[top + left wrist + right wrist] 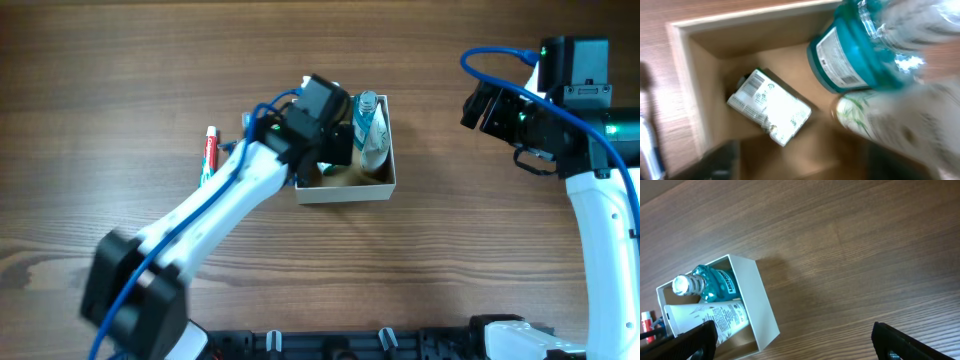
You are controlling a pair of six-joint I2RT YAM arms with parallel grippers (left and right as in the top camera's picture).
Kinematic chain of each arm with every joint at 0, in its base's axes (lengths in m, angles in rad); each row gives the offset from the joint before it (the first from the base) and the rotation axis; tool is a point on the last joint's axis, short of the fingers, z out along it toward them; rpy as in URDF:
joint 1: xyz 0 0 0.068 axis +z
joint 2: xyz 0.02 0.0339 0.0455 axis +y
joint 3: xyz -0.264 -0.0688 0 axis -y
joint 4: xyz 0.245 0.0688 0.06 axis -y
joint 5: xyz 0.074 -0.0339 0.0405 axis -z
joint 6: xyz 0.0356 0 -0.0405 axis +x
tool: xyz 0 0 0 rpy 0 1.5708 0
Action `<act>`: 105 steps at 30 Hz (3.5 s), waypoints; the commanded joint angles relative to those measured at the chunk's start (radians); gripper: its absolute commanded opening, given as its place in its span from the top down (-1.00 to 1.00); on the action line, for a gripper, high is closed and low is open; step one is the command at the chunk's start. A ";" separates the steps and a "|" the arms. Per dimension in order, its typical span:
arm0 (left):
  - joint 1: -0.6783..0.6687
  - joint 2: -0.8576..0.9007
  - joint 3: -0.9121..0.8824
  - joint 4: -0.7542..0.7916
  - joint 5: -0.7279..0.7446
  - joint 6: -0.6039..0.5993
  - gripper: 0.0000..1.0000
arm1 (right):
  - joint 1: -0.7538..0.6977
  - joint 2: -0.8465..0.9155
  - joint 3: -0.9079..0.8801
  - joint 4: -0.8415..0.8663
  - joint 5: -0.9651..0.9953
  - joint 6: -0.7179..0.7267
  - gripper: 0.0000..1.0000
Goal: Pack container
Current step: 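Carry the soap box with the left gripper and drop it into the box, then grasp the Colgate toothpaste tube with the left gripper, then lower the toothpaste tube into the box and release, then grasp the blue razor with the left gripper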
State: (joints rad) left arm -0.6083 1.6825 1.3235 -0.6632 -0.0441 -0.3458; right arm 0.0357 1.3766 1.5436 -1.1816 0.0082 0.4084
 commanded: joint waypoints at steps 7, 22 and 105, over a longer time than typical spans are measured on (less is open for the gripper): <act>0.360 -0.249 0.016 -0.301 -0.114 0.070 -1.00 | -0.003 0.003 0.001 0.003 0.014 0.018 -0.99; 0.594 0.258 0.016 -0.213 -0.017 0.346 -0.68 | -0.003 0.003 0.001 0.003 0.014 0.018 -0.99; 0.495 0.261 0.011 -0.290 0.035 0.002 -0.21 | -0.003 0.003 0.001 0.006 0.014 0.018 -1.00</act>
State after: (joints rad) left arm -0.1120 1.8748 1.3441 -0.9718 0.0044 -0.3664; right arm 0.0357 1.3766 1.5436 -1.1812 0.0078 0.4084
